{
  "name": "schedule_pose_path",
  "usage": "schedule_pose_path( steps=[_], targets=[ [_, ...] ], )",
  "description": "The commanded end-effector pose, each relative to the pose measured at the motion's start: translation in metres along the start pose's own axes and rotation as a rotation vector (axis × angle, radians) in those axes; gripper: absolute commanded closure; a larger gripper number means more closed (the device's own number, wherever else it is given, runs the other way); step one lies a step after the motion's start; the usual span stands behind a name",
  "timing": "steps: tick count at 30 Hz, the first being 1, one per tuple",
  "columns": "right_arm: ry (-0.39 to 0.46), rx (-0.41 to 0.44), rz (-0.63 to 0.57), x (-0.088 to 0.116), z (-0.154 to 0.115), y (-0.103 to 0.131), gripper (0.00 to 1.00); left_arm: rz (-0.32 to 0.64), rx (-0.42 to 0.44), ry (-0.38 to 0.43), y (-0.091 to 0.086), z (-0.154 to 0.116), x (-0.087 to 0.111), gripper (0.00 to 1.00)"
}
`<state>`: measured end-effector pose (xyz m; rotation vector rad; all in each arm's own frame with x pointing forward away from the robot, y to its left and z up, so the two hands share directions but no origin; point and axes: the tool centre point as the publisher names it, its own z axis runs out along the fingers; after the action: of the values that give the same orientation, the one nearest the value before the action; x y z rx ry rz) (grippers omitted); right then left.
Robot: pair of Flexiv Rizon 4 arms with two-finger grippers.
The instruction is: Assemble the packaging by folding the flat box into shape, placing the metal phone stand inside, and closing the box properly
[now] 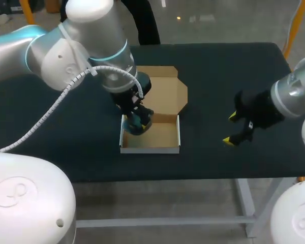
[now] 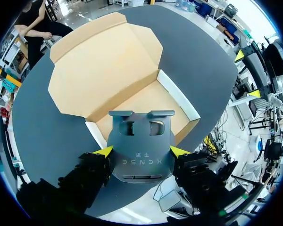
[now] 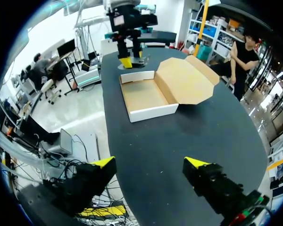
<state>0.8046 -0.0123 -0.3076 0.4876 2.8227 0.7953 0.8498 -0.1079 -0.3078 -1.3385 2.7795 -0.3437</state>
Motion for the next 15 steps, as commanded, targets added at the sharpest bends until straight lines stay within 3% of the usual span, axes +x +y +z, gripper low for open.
schedule_pose_path(
  steps=[1,15],
  targets=[
    [0.004,-0.007,-0.002,0.002,-0.004,-0.001,0.0,0.001,-0.004,-0.006,-0.015,0.017,-0.001,1.0],
    [0.004,-0.007,-0.002,0.002,-0.004,-0.001,0.0,0.002,0.006,-0.015,-0.028,0.048,-0.009,1.0]
  ],
)
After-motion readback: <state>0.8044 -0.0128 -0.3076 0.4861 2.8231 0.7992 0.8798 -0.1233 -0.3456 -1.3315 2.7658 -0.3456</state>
